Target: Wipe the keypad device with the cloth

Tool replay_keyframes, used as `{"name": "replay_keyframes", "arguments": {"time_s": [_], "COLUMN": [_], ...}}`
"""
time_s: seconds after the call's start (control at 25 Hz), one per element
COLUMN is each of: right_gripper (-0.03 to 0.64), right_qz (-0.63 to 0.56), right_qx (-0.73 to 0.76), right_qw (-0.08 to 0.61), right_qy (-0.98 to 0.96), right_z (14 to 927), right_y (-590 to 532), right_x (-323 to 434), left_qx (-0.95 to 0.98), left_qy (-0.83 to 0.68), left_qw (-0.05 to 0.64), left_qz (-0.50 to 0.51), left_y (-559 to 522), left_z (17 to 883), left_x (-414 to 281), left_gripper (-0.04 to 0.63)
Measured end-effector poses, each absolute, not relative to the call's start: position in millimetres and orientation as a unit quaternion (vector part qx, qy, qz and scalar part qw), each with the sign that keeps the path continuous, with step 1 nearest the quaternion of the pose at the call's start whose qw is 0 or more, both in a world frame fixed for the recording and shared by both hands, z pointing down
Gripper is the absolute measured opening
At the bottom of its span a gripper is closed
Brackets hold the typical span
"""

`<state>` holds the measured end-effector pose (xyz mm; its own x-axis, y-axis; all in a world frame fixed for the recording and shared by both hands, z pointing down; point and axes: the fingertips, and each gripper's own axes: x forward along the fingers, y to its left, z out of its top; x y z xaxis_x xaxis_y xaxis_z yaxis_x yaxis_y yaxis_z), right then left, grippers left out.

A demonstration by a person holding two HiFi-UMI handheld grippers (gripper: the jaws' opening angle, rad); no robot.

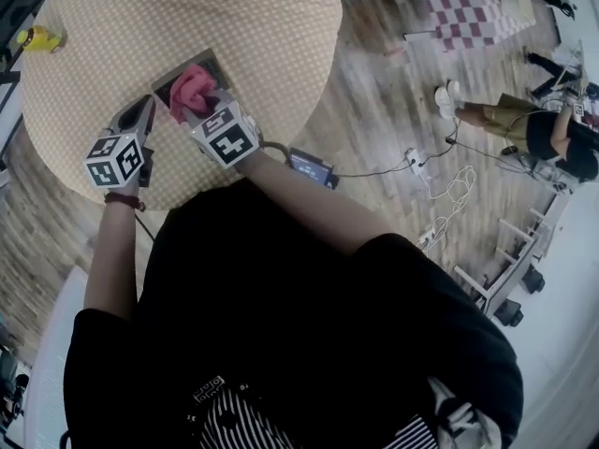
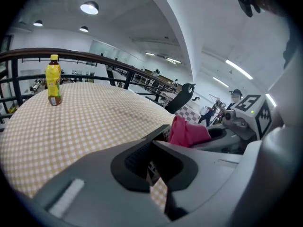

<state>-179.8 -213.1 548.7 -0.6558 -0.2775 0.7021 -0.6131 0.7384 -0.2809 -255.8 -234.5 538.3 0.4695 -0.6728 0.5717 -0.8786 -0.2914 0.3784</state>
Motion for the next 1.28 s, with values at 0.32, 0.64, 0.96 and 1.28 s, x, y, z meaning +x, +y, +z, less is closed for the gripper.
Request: {"name": "replay_keyframes", "arguments": {"time_s": [0.32,0.64,0.96,1.28], "right_gripper": [0.075,0.075,0.074,0.074], "right_qz": [0.257,0.200,0.127,0.166], "right_qx": [0.248,0.223,0.221,0.231], "right_qw": [0.317,0.265,0.178,0.175], "right_qy": [-0.878,-0.917,-0.950,-0.942], "right_z": [512.2,428.3,332.1,337.1], "right_y": [-163.7,-140.2,-131.2,-129.2], "right_x": [-152.7,-195.8,-238.2,-234.6], "left_qx": [0.790,0.804,0.820,0.822], "left_qy": [-0.507,-0.531,-0.547,-0.543], "left_qw": [0.334,0.265,0.169,0.168], "left_qz": [0.088,0.043,0.006,0.021], "left_y": [-174.9,-140.2,-137.7,-133.9], "left_z": [490.1,411.4,317.3,321.4], "left_x": [-274.0,-291.1,-294.0,-294.3], "left_gripper": [-0.006,-0.008,-0.008,-0.008]}}
